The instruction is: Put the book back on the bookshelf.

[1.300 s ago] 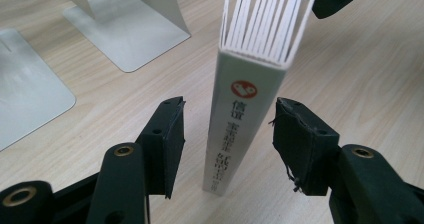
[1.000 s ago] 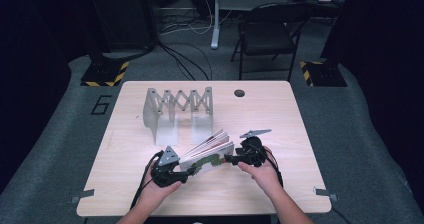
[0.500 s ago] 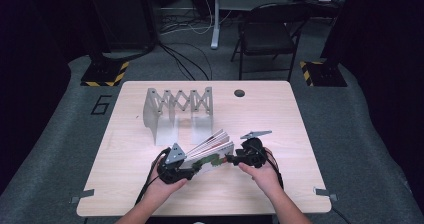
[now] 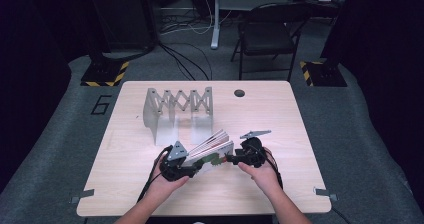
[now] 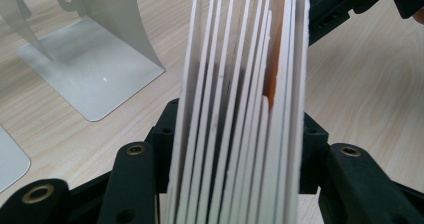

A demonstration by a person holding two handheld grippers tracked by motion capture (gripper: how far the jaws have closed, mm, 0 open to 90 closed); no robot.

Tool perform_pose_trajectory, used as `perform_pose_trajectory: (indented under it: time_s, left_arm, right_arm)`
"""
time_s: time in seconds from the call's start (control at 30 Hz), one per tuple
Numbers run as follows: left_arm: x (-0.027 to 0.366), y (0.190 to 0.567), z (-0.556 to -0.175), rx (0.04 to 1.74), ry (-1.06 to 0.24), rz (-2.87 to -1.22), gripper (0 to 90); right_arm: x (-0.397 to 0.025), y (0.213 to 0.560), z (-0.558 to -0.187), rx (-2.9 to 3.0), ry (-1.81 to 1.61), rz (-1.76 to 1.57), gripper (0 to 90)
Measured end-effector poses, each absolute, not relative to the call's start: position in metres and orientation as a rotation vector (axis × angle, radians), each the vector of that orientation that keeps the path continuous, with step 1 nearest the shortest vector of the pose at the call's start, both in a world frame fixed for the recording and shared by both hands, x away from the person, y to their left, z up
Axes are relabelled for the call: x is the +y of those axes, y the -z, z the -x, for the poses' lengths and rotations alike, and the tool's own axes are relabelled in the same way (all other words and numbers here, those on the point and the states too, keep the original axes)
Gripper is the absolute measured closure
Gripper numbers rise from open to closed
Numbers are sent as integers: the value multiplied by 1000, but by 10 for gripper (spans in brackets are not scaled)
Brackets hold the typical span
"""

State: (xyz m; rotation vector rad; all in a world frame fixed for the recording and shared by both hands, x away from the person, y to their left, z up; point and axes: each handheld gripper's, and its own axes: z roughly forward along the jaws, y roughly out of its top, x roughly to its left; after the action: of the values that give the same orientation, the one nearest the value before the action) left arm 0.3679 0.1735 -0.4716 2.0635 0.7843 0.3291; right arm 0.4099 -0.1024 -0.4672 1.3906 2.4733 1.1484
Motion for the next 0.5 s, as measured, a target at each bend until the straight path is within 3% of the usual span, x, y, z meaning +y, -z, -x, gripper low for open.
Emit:
perform_pose_trajectory:
  time_s: [0.27, 0.5]
  left_arm:
    - [170, 473, -369, 777, -314, -2078, 551]
    - [167, 472, -367, 750, -310, -2092, 627]
  right_arm:
    - [-102, 468, -411, 2465, -1155, -1405, 486]
    - [-102, 469, -412, 2454, -1167, -1403, 485]
